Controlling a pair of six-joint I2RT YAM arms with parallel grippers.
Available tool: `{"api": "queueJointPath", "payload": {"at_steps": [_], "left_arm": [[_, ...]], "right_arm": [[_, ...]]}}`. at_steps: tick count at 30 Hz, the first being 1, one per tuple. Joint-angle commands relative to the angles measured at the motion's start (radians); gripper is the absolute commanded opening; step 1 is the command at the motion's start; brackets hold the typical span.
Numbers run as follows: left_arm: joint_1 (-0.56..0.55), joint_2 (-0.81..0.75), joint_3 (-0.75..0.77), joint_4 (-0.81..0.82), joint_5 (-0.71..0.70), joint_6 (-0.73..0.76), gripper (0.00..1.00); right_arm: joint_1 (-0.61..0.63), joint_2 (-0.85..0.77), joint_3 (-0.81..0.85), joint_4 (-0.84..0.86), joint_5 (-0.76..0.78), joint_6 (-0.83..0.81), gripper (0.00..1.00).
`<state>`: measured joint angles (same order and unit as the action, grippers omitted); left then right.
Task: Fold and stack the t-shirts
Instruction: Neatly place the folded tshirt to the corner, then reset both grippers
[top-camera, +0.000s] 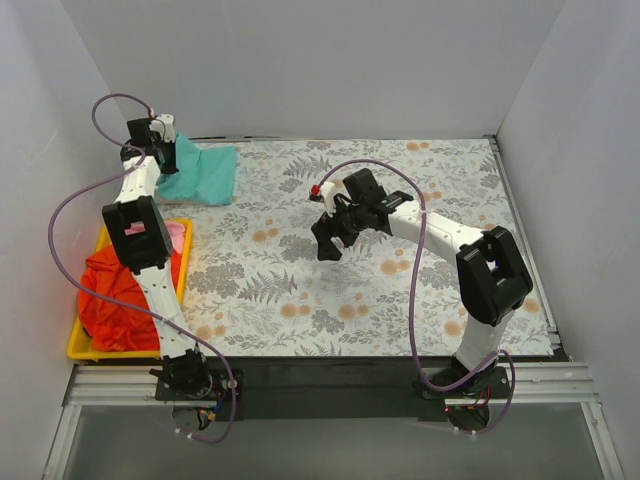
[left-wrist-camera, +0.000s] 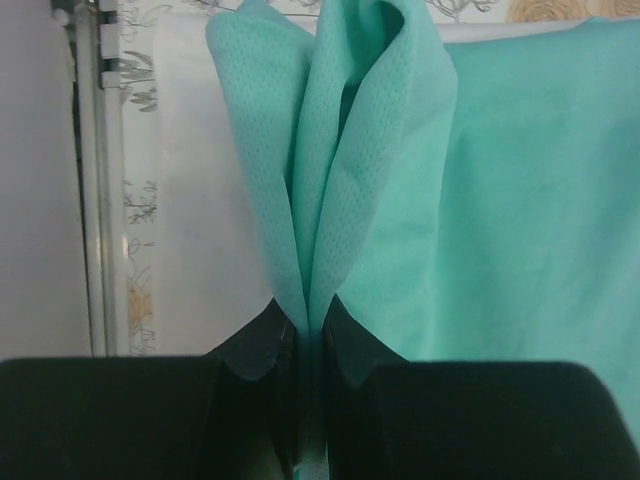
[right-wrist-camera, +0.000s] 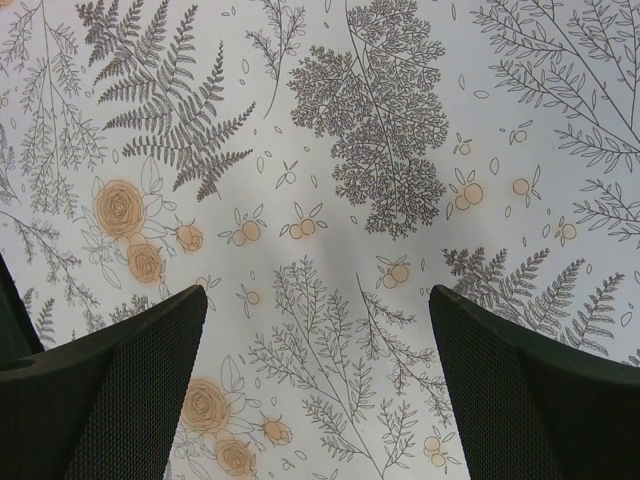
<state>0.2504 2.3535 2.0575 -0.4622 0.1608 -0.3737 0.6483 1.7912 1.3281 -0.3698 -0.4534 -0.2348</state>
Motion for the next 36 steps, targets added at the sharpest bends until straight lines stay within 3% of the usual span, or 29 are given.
{"api": "queueJointPath", "payload": {"at_steps": [1,3,5,8,10,11,12,22,24,27,31,36], "left_arm": [[0.004,-0.005,0.013,0.071,-0.055,0.012,0.00],[0.003,0.007,0.016,0.085,-0.081,0.010,0.08],[0.006,0.016,0.035,0.085,-0.116,0.002,0.32],[0.007,0.000,0.064,0.073,-0.124,-0.007,0.46],[0.007,-0.032,0.072,0.060,-0.118,-0.021,0.72],[0.006,-0.043,0.082,0.051,-0.107,-0.036,0.82],[0.006,-0.055,0.088,0.030,-0.103,-0.047,0.86],[-0.049,-0.273,0.109,-0.197,0.083,-0.162,0.89],[-0.095,-0.302,0.110,-0.275,0.152,-0.159,0.89],[-0.210,-0.355,0.092,-0.332,0.146,-0.153,0.89],[-0.347,-0.451,-0.025,-0.319,0.105,-0.197,0.90],[-0.428,-0.563,-0.284,-0.274,0.216,-0.274,0.91]], "right_arm": [[0.001,0.011,0.048,-0.011,-0.024,0.000,0.98],[0.001,0.016,0.054,-0.015,-0.027,0.000,0.98],[0.002,0.017,0.060,-0.024,-0.030,0.002,0.98],[-0.006,0.011,0.072,-0.041,-0.028,-0.006,0.98],[-0.019,0.004,0.075,-0.052,-0.022,-0.011,0.98],[-0.028,-0.003,0.075,-0.061,-0.008,-0.018,0.98],[-0.036,-0.010,0.075,-0.066,-0.002,-0.021,0.98],[-0.293,-0.193,0.036,-0.112,0.009,-0.031,0.98],[-0.341,-0.243,0.025,-0.132,-0.007,-0.031,0.98],[-0.429,-0.309,0.011,-0.153,-0.018,-0.023,0.98],[-0.499,-0.387,-0.016,-0.187,0.007,-0.037,0.98],[-0.509,-0.495,-0.107,-0.202,0.047,-0.031,0.98]]}}
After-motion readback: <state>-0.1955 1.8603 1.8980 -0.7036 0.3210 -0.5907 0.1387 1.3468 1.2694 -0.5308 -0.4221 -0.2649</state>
